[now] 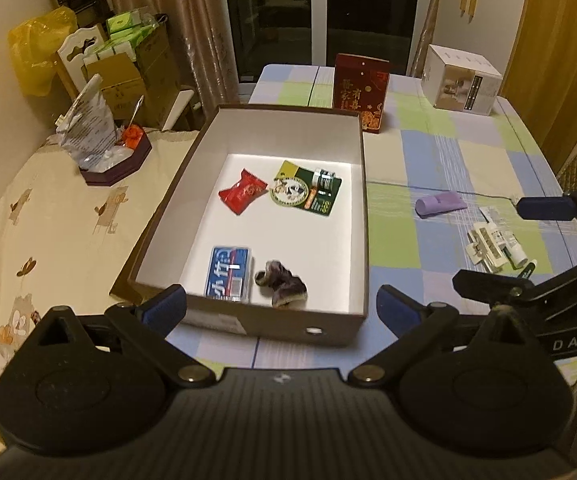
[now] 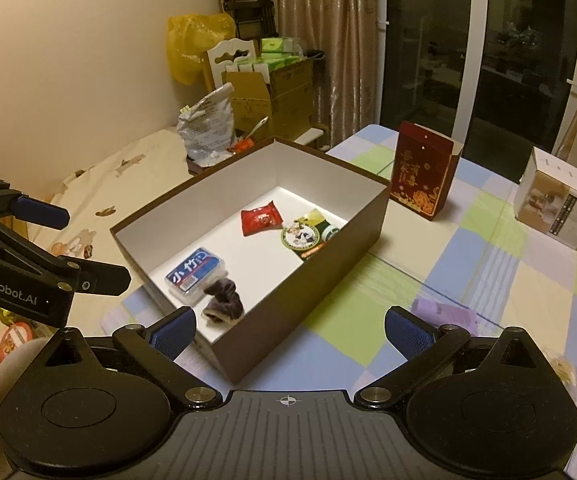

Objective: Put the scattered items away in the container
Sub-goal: 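Withdraw both tools from the shoebox toward the items on the table, then grasp the cream hair clip with left tool while right tool grasps the green lip gel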

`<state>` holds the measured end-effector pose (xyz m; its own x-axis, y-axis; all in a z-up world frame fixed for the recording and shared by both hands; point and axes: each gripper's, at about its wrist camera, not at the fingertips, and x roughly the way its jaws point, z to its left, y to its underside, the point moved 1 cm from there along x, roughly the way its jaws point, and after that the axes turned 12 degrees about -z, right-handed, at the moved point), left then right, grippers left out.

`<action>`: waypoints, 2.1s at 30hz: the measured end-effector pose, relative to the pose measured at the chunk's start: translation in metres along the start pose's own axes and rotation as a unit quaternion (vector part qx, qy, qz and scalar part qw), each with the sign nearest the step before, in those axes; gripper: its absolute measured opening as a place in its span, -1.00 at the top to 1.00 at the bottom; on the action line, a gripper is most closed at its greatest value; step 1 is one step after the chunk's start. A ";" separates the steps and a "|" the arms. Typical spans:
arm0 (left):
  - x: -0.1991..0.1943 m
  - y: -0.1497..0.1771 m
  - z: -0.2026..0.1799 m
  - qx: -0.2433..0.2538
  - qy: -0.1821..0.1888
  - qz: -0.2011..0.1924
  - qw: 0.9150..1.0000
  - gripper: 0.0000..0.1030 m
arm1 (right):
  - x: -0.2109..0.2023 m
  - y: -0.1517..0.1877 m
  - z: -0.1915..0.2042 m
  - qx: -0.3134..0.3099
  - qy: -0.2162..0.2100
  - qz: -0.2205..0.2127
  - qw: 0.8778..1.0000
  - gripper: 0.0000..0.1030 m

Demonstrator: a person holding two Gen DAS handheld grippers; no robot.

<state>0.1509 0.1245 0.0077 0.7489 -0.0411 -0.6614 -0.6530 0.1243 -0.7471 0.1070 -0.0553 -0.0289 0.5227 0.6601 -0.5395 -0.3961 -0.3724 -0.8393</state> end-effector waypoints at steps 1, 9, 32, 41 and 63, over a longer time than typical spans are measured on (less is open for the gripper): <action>-0.003 0.003 -0.002 -0.002 0.000 0.000 1.000 -0.93 | -0.003 0.002 0.001 -0.002 0.001 0.000 1.000 -1.00; -0.024 0.016 -0.016 -0.005 -0.009 -0.004 1.000 -0.94 | -0.028 0.015 0.000 0.006 0.009 -0.003 1.000 -1.00; -0.034 0.032 -0.094 0.011 0.021 -0.012 1.000 -0.93 | -0.095 0.063 -0.050 0.065 0.077 0.004 0.995 -1.00; -0.019 0.036 -0.123 0.028 0.040 -0.009 0.999 -0.93 | -0.113 0.081 -0.076 0.088 0.119 0.011 0.989 -1.00; 0.053 0.045 -0.168 0.070 0.080 0.015 0.994 -0.91 | -0.102 0.131 -0.151 0.152 0.161 0.070 0.973 -1.00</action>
<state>0.1427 -0.0385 -0.0719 0.6946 -0.1903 -0.6938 -0.6443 0.2645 -0.7176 0.1158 -0.2697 -0.0945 0.6369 0.3600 -0.6818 -0.6600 -0.2025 -0.7235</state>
